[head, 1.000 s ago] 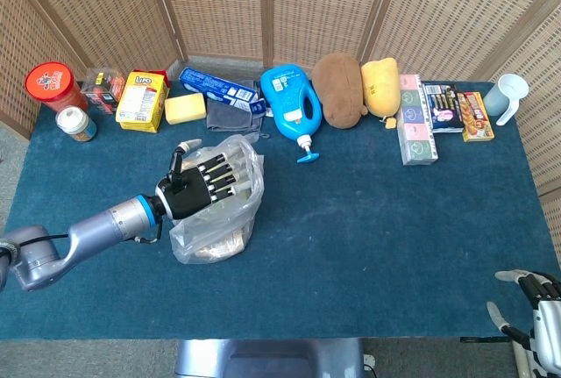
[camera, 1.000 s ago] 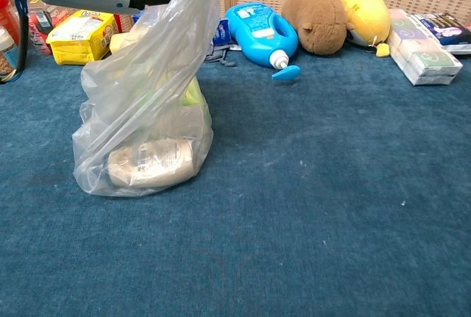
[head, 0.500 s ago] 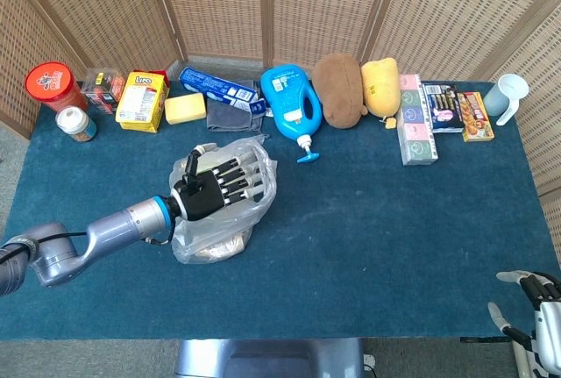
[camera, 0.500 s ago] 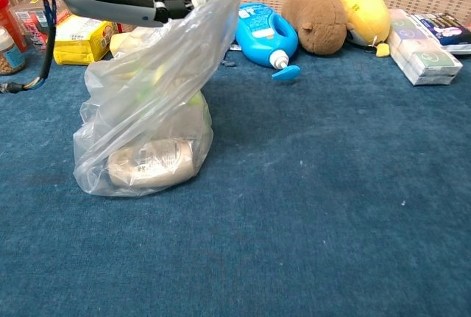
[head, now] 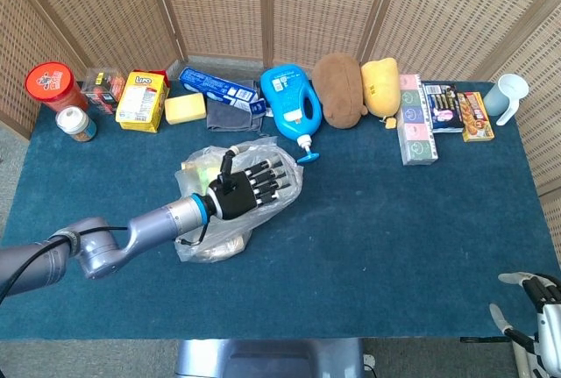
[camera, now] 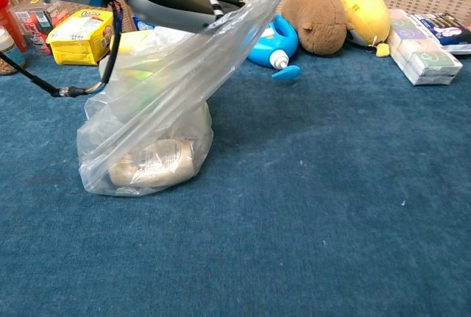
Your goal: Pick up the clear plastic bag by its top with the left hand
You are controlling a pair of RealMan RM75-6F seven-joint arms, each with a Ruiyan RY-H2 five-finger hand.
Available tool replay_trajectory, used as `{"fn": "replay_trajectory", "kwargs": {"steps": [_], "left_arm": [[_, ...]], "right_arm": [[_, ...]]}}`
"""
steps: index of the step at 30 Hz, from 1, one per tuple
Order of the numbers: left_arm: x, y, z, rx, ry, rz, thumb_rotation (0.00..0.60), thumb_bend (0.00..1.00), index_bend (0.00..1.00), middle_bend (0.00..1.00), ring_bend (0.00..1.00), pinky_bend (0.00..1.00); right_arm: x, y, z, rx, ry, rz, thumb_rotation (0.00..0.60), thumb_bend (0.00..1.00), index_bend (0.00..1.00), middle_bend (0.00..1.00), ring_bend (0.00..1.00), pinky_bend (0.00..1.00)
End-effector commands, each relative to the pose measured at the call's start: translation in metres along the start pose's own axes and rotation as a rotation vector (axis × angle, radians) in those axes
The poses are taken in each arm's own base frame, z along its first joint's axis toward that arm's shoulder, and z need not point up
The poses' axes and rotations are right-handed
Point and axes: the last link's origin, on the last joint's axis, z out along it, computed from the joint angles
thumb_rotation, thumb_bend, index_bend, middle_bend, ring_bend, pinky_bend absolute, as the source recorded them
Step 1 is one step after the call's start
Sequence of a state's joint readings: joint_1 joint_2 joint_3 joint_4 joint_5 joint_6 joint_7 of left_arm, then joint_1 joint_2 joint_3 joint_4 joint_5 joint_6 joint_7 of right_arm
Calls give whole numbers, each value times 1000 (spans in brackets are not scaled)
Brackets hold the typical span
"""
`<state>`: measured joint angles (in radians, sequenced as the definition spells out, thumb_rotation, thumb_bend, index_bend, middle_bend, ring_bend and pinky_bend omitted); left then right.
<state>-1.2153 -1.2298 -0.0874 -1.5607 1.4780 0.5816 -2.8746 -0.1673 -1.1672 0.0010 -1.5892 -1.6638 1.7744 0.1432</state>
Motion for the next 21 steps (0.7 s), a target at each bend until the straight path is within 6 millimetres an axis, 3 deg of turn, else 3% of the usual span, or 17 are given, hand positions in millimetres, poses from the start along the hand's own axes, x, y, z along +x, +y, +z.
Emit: {"fn": "replay_trajectory", "kwargs": {"steps": [1, 4, 8, 21], "left_arm": [[-2, -3, 3, -3, -14, -28, 0, 415, 114, 214, 172, 409], [3, -4, -3, -1, -28, -17, 0, 416, 228, 341, 293, 494], [10, -1, -18, -11, -36, -9, 0, 416, 315, 421, 370, 545], [45, 27, -110, -112, -58, -7, 0, 417, 516, 638, 582, 700]], "right_arm": [[1, 0, 0, 2, 4, 3, 599, 291, 376, 409, 354, 230], [2, 1, -3, -1, 9, 4, 598, 292, 376, 408, 354, 229], [3, 2, -4, -5, 10, 4, 599, 292, 376, 409, 354, 229], [0, 0, -1, 11, -3, 8, 599, 292, 376, 409, 354, 229]]}}
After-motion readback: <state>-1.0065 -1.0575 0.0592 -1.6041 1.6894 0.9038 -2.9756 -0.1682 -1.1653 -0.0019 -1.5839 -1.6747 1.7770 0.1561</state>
